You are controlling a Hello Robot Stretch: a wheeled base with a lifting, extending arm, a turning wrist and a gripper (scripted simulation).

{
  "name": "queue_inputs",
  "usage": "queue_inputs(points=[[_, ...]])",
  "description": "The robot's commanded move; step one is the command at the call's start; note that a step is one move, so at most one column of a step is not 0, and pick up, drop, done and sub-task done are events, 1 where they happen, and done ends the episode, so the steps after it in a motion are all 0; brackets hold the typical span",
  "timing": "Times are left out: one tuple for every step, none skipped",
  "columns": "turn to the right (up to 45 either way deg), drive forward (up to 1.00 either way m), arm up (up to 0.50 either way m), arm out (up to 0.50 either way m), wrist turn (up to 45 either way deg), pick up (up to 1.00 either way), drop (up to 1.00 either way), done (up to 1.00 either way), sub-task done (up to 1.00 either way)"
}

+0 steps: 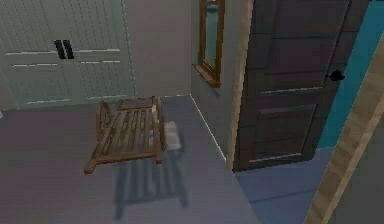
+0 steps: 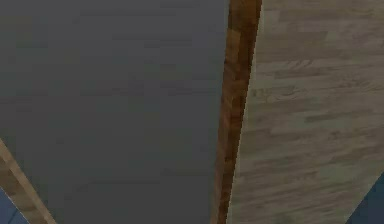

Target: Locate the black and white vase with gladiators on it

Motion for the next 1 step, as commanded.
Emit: queue_inputs(points=[[-3.0,0.0,0.0,0.0,0.0,0.0,0.0,0.0,0.0]])
